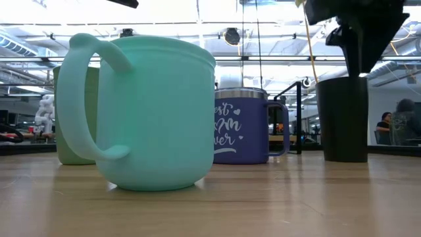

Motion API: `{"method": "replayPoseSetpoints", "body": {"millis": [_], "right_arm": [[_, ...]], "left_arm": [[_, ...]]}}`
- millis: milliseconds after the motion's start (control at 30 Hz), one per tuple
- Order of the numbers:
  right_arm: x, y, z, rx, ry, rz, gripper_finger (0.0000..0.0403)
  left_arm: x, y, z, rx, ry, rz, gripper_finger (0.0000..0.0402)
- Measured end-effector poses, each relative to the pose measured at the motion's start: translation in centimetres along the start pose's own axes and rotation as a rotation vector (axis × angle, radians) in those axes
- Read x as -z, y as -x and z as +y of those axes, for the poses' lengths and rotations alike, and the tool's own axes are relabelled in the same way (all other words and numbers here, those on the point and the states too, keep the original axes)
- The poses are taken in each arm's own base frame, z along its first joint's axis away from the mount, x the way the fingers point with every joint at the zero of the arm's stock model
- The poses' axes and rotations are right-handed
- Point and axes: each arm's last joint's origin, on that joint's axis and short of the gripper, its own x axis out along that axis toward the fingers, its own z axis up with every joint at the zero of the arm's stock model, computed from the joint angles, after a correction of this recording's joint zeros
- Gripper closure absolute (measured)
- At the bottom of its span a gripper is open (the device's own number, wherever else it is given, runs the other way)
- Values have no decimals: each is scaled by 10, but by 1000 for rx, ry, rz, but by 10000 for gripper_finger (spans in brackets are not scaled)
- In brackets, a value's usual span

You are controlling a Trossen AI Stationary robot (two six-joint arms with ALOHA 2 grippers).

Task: Stack small to large cups/mugs on shelf
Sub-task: Put the black cup on the shelf

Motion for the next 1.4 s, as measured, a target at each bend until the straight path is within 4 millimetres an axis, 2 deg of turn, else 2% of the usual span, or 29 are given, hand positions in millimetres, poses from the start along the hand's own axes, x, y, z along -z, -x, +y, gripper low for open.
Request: {"method": "replayPoseSetpoints", "body": {"millis": [300, 800, 1167, 1400], "right_arm": [[-3, -7, -5, -2, 4, -10, 291], [-7, -7, -3, -21, 62, -51, 398], [-7, -7, -3, -21, 61, -51, 400], [-7, -7, -4, -14, 57, -54, 379]], "left_arm": [[0, 0, 0, 1, -19, -2, 277], [-1, 0, 0, 11, 2, -6, 277], [-1, 0, 0, 11, 3, -6, 277], [-1, 0, 0, 11, 3, -6, 277]]}}
